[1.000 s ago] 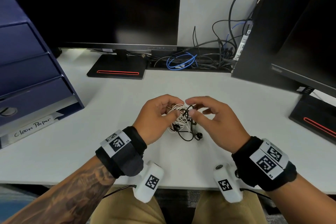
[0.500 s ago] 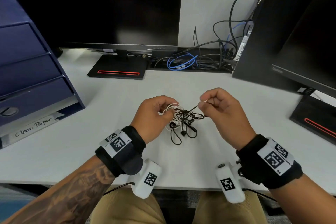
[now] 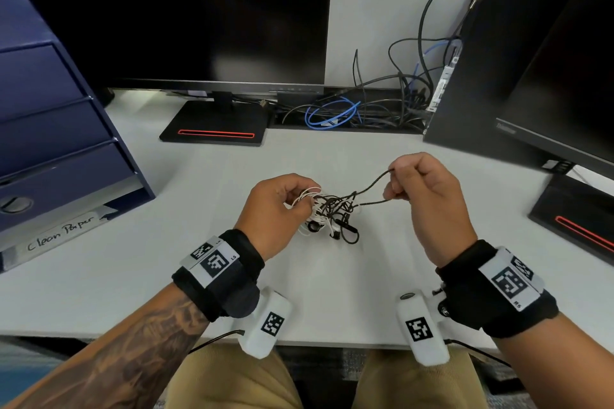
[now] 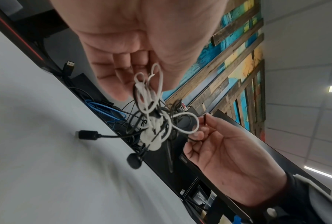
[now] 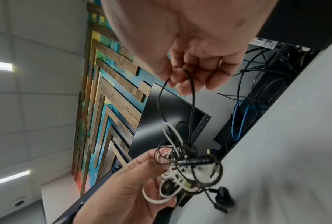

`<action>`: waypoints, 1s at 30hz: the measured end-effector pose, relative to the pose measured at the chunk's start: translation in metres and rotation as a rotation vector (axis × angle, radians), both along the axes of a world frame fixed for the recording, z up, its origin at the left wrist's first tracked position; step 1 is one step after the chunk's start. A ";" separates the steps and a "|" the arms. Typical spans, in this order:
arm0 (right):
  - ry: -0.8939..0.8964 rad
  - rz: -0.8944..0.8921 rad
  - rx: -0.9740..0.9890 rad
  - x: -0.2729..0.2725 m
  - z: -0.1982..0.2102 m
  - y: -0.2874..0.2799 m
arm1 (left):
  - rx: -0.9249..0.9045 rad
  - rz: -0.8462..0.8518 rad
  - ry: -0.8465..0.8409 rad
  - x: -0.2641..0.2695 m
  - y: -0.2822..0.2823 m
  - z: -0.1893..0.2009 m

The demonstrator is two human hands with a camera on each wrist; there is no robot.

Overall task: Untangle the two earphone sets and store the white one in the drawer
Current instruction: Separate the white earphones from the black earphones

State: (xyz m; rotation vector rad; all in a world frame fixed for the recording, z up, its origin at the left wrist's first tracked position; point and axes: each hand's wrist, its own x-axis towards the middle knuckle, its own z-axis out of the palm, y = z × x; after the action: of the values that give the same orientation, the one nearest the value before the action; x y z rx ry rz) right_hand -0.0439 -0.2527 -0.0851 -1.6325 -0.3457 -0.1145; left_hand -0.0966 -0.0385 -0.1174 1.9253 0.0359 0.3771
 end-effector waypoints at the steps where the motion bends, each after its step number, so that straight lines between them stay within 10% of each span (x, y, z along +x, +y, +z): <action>1: 0.006 0.022 -0.042 0.000 0.000 0.000 | -0.001 0.000 -0.005 0.000 -0.001 0.001; 9: -0.395 0.077 -0.362 -0.010 -0.005 0.005 | 0.025 -0.024 -0.017 -0.004 -0.007 0.005; 18: -0.387 0.171 -0.732 -0.012 -0.012 0.005 | -0.022 -0.072 -0.045 -0.006 -0.009 0.011; 30: -0.086 0.169 0.018 -0.010 0.010 0.006 | 0.119 -0.041 -0.066 -0.005 -0.008 0.005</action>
State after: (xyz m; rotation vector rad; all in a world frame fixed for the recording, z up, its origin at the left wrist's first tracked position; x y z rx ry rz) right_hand -0.0536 -0.2466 -0.0754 -1.5767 -0.5459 -0.0600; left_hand -0.1015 -0.0465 -0.1128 2.0267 -0.0704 0.4228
